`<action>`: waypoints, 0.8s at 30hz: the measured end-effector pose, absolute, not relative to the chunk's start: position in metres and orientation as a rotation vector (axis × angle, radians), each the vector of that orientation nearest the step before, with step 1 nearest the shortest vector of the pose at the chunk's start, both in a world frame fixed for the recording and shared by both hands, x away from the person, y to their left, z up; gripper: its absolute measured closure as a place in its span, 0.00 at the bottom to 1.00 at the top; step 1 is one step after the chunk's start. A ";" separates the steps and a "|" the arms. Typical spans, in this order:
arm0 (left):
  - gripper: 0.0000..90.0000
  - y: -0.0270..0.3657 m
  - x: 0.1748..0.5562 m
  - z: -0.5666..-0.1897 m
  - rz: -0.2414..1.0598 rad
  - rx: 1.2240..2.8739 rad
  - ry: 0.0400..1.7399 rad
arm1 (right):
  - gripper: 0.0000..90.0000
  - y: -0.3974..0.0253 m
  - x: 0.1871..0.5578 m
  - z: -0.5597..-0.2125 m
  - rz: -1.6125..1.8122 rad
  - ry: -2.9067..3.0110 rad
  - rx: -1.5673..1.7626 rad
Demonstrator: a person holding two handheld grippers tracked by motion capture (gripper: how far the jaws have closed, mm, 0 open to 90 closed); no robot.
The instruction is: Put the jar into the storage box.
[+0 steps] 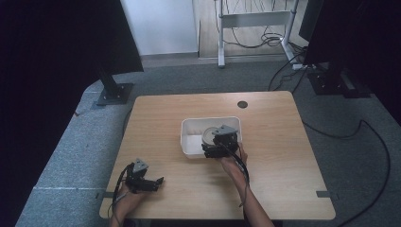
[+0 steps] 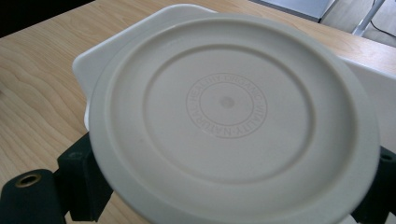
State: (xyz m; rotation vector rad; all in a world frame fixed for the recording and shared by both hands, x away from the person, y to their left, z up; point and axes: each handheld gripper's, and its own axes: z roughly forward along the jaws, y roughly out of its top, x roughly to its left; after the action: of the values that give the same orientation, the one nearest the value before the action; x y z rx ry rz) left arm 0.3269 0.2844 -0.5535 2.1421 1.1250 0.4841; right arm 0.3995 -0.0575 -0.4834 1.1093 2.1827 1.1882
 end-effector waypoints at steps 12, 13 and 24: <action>0.00 0.284 0.327 -0.554 0.484 2.142 1.123 | 0.10 -0.038 0.414 -0.491 1.178 2.196 1.108; 0.00 0.284 0.327 -0.554 0.483 2.142 1.123 | 0.10 -0.037 0.415 -0.493 1.173 2.198 1.108; 0.00 0.284 0.327 -0.553 0.483 2.143 1.122 | 0.10 -0.022 0.423 -0.506 1.135 2.206 1.122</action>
State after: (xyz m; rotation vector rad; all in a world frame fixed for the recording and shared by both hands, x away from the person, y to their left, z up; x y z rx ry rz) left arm 0.3269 0.2843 -0.5535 2.1430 1.1218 0.4829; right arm 0.4233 -0.0217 -0.5058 1.1220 2.2057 1.1349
